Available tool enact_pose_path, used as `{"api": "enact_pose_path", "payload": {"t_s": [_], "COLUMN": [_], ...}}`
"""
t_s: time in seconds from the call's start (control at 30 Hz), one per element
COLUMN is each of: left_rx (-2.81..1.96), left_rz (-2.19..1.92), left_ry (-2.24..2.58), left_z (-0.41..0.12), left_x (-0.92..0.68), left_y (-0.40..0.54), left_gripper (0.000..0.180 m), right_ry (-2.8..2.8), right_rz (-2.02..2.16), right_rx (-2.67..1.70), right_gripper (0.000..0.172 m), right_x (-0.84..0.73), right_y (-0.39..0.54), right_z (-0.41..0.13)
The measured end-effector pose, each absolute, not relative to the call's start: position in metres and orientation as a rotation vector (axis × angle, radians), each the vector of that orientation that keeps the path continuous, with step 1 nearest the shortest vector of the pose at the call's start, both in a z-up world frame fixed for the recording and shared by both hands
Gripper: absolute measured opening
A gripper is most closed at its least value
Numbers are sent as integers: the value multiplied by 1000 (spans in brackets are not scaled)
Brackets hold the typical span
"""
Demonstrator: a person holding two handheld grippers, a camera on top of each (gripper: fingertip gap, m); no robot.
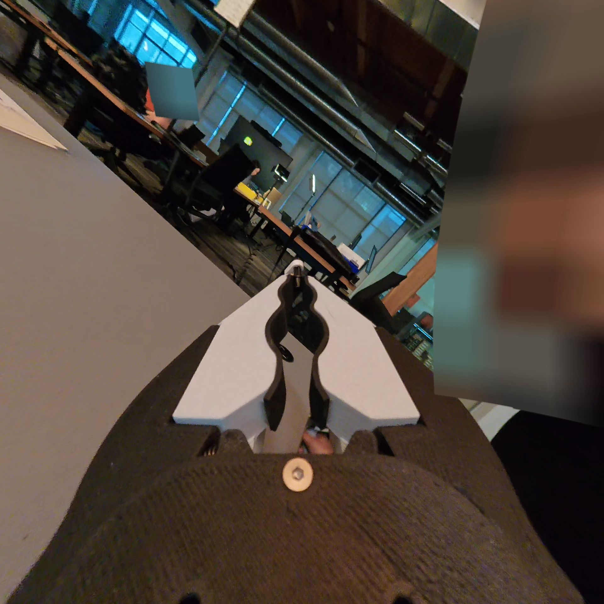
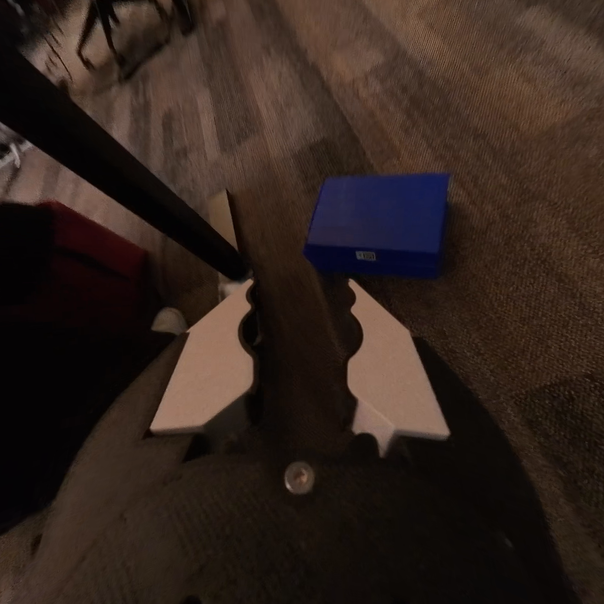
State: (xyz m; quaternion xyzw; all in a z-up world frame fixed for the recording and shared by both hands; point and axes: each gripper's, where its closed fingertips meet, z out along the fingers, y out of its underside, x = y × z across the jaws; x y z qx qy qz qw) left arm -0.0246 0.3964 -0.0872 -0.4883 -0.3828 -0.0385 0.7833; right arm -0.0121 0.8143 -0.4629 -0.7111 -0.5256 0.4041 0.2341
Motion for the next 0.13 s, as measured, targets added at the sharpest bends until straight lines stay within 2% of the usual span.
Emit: {"api": "enact_pose_path", "payload": {"t_s": [0.13], "left_rx": [-1065], "left_rz": [45], "left_ry": [-790], "left_z": [-88], "left_x": [-34], "left_y": [418], "left_gripper": [0], "right_ry": [-1653], "right_rz": [997], "right_rx": [-1980], "right_gripper": [60], "right_x": [-47], "right_y": [820], "right_z": [-558]}}
